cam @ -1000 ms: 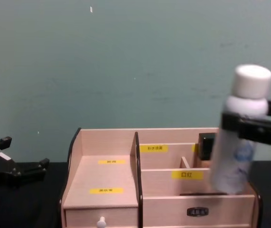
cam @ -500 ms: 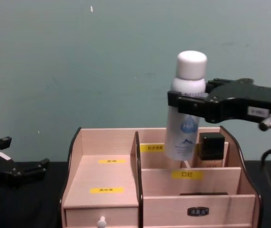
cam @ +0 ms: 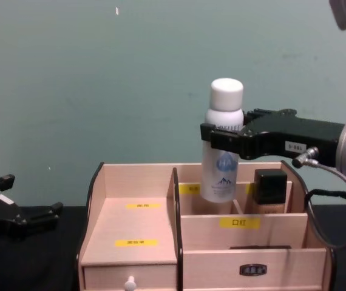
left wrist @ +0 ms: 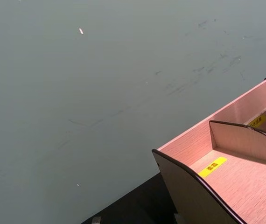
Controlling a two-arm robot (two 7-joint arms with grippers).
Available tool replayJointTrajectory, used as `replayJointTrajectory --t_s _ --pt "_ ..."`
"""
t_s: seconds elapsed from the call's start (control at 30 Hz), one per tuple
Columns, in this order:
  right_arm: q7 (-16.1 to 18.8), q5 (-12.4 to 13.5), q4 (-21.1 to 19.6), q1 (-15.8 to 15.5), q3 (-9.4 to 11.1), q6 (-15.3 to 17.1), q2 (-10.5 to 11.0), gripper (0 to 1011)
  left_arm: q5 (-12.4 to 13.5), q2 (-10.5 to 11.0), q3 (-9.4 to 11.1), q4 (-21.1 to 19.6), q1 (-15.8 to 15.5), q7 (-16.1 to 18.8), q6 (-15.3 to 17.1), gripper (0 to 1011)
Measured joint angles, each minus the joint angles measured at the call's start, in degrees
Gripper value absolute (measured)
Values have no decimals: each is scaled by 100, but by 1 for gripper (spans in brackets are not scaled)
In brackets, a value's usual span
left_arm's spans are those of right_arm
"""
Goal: Pick up the facial cleanser and watermelon frost from the table and place them into the tiered storage box.
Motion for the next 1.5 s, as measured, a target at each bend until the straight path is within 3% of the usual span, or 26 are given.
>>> replayJointTrajectory --t_s 0.8,1.5 --pt "82 -103 719 255 -75 -87 -277 593 0 0 0 0 0 0 0 1010" --pt "163 -81 1117 359 -123 101 -369 593 0 0 0 0 0 0 0 1010"
